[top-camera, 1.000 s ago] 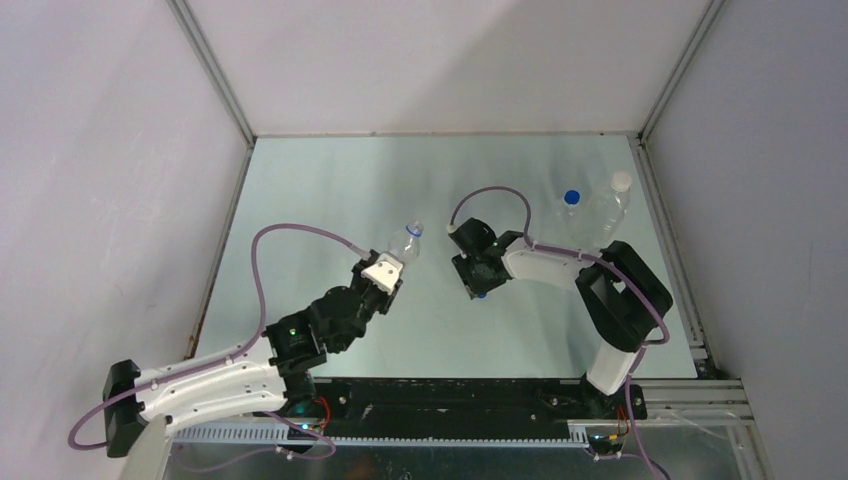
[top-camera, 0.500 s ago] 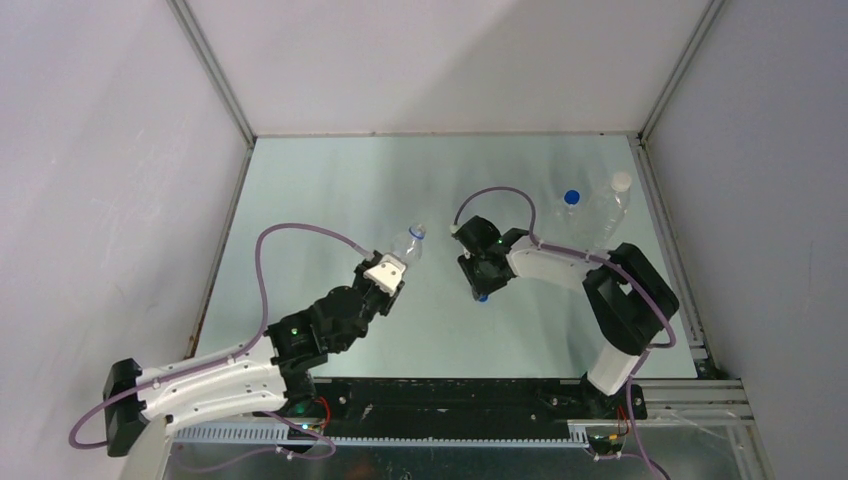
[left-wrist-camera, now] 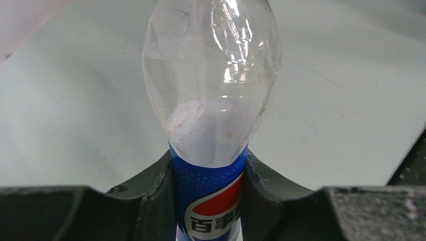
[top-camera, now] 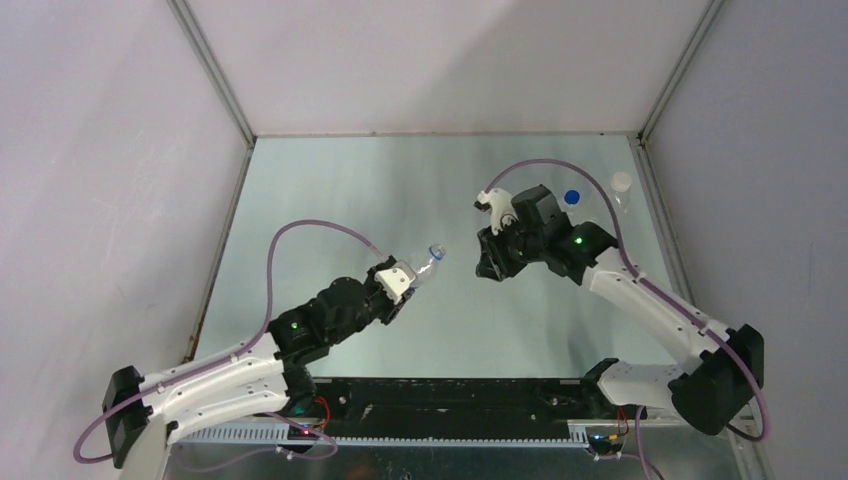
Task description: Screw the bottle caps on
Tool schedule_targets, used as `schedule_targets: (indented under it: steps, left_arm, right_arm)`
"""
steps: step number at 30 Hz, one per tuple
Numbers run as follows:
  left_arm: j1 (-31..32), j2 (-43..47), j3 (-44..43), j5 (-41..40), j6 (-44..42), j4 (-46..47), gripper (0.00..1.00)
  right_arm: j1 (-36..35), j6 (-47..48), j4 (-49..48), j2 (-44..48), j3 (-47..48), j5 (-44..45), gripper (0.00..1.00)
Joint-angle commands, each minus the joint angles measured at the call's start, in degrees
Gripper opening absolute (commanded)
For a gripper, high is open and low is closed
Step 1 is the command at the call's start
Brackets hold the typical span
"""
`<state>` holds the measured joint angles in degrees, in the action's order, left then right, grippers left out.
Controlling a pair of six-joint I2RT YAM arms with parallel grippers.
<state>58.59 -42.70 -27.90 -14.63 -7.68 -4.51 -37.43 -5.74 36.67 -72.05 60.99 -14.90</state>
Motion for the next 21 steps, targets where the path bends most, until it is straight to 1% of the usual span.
schedule_targets:
  steps: [1, 2, 3, 4, 7, 10, 14, 17, 21]
  left_arm:
    - [-1.58, 0.62, -3.49, 12.89, -3.57, 0.05, 0.36]
    - [-1.73, 0.57, -3.72, 13.54, -4.05, -0.18, 0.36]
    - [-1.77, 0.52, -3.82, 16.43, -4.81, -0.3, 0.36]
    - [-1.87, 0.51, -4.0, 17.55, -5.2, -0.45, 0.36]
    - [-1.9, 0.58, -4.53, 21.83, -6.53, -0.6, 0.35]
    - [-1.9, 0.39, -5.01, 25.19, -7.27, -0.73, 0.35]
    - [-1.9, -0.52, -6.04, 27.8, -8.48, -1.14, 0.35]
    - [-1.9, -1.49, -7.23, 29.43, -9.19, -1.68, 0.35]
    - [-1.9, -2.17, -8.43, 30.87, -9.54, -1.99, 0.34]
  right_arm:
    - [1.66, 10.36, 5.03, 3.39, 4.9, -11.96, 0.06]
    - [1.88, 11.7, 5.63, 3.75, 5.93, -14.71, 0.06]
    - [1.98, 14.19, 6.58, 4.59, 6.8, -16.08, 0.07]
    - [1.95, 16.66, 7.35, 4.97, 7.18, -19.29, 0.07]
    - [2.05, 20.48, 7.98, 7.14, 9.04, -23.72, 0.07]
    - [2.08, 24.24, 8.56, 8.99, 10.74, -26.07, 0.08]
    - [2.08, 29.09, 9.56, 10.64, 12.84, -30.13, 0.07]
    - [2.05, 32.61, 9.25, 11.49, 12.84, -34.87, 0.05]
    - [2.1, 34.79, 9.08, 11.84, 12.85, -36.98, 0.04]
